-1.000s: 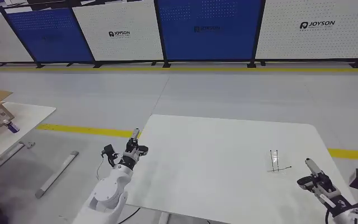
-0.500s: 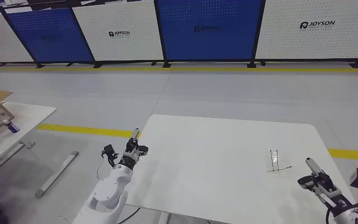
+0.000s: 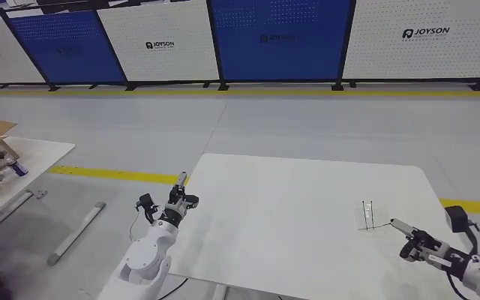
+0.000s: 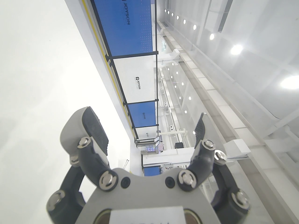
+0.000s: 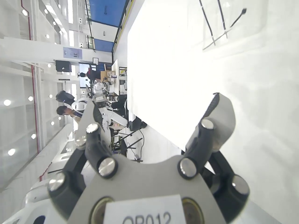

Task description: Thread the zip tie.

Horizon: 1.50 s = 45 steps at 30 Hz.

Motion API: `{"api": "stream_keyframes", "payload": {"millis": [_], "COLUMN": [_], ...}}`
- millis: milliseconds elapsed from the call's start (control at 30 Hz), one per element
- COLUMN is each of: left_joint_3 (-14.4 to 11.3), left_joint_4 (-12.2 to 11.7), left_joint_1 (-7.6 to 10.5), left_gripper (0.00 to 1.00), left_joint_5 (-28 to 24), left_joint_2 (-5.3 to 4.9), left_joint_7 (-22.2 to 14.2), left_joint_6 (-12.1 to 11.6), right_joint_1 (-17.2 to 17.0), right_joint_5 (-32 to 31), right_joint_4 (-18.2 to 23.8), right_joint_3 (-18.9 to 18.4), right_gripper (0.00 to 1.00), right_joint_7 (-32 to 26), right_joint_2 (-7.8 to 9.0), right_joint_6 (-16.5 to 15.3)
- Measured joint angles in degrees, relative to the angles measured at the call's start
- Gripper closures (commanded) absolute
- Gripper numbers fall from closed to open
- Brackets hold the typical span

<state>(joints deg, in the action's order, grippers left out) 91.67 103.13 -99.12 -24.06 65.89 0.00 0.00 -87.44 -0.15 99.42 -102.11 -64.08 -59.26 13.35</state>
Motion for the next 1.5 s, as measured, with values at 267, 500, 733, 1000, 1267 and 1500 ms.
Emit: {"api": "stream_keyframes", "payload": {"millis": [267, 500, 733, 1000, 1267, 1500], "left_joint_3": [0.0, 0.0, 0.0, 0.0, 0.0, 0.0], "left_joint_4": [0.0, 0.0, 0.0, 0.0, 0.0, 0.0], "left_joint_1": [0.00, 0.00, 0.00, 0.00, 0.00, 0.00], "left_gripper": [0.00, 0.00, 0.00, 0.00, 0.00, 0.00], "left_joint_5": [0.0, 0.0, 0.0, 0.0, 0.0, 0.0], "left_joint_2": [0.00, 0.00, 0.00, 0.00, 0.00, 0.00], "left_joint_7": [0.0, 0.0, 0.0, 0.0, 0.0, 0.0], "left_joint_6": [0.0, 0.0, 0.0, 0.0, 0.0, 0.0], "right_joint_1": [-0.3, -0.3, 4.2, 15.9, 20.7, 20.7], "right_joint_5": [0.1, 0.1, -9.4, -21.3, -19.9, -19.9], "right_joint_4": [0.2, 0.2, -0.5, -8.7, -13.8, -13.8], "right_joint_3": [-0.1, -0.1, 0.0, 8.4, 13.1, 13.1], "right_gripper": [0.00, 0.00, 0.00, 0.00, 0.00, 0.00], "right_joint_7": [0.1, 0.1, -7.2, -15.5, -15.6, -15.6], "right_joint_2": [-0.01, -0.01, 1.68, 3.17, 3.91, 3.90], "right_joint_6": [-0.2, -0.2, -4.3, -4.8, -5.4, -5.5]}}
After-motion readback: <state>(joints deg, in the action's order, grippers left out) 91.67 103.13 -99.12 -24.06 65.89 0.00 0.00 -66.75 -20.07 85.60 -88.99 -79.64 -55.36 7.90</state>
